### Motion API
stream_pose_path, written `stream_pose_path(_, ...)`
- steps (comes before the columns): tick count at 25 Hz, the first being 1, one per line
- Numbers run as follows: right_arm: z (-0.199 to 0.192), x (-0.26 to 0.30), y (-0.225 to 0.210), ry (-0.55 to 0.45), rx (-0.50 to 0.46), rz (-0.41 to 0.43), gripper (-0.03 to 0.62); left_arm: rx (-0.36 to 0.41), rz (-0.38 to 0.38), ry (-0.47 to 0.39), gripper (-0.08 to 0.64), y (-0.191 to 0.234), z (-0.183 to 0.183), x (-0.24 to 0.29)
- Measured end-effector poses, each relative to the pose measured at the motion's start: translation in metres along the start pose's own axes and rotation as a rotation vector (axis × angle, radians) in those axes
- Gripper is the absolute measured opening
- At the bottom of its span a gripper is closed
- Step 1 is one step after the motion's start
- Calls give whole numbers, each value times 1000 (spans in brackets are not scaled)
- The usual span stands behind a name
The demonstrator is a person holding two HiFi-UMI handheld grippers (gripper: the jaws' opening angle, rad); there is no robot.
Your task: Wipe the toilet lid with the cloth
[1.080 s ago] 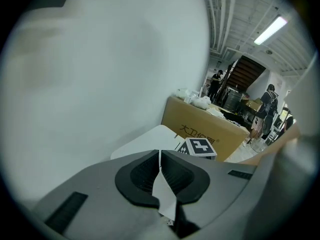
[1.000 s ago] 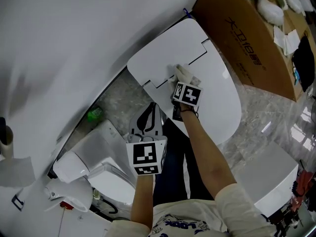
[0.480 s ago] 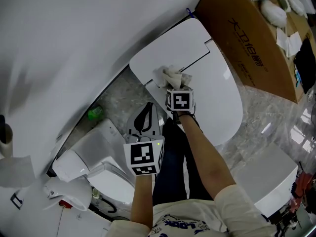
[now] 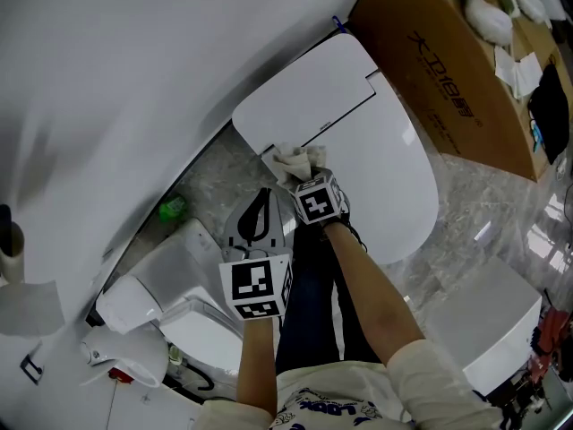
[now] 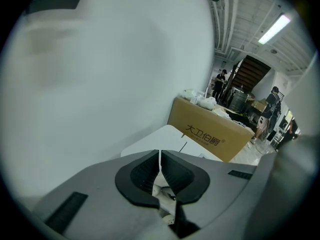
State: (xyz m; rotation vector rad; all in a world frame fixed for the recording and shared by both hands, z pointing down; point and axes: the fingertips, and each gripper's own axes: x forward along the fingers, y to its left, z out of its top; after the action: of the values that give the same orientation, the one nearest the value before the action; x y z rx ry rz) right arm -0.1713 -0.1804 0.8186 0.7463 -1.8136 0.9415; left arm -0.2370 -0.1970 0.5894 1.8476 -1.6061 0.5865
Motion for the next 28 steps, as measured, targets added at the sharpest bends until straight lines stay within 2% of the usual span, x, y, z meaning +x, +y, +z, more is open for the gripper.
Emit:
stream_pose_path(4,-19,-3,7,24,-78,17,117,4,-2,-2,15,-3,-3,-4)
stream_pose_path(8,-42,-9,10,38,-107,31,117,7,3,-8,15,-9,-4,-11)
stream_pose_path(14,-86,-24,6,68,-116,41,117,20,8,-19,15,-29,-9,-27)
stream_pose_path(28,-217,-69,-29,129,-127,54,117,57,-8,-30,15,-104,-29,-54)
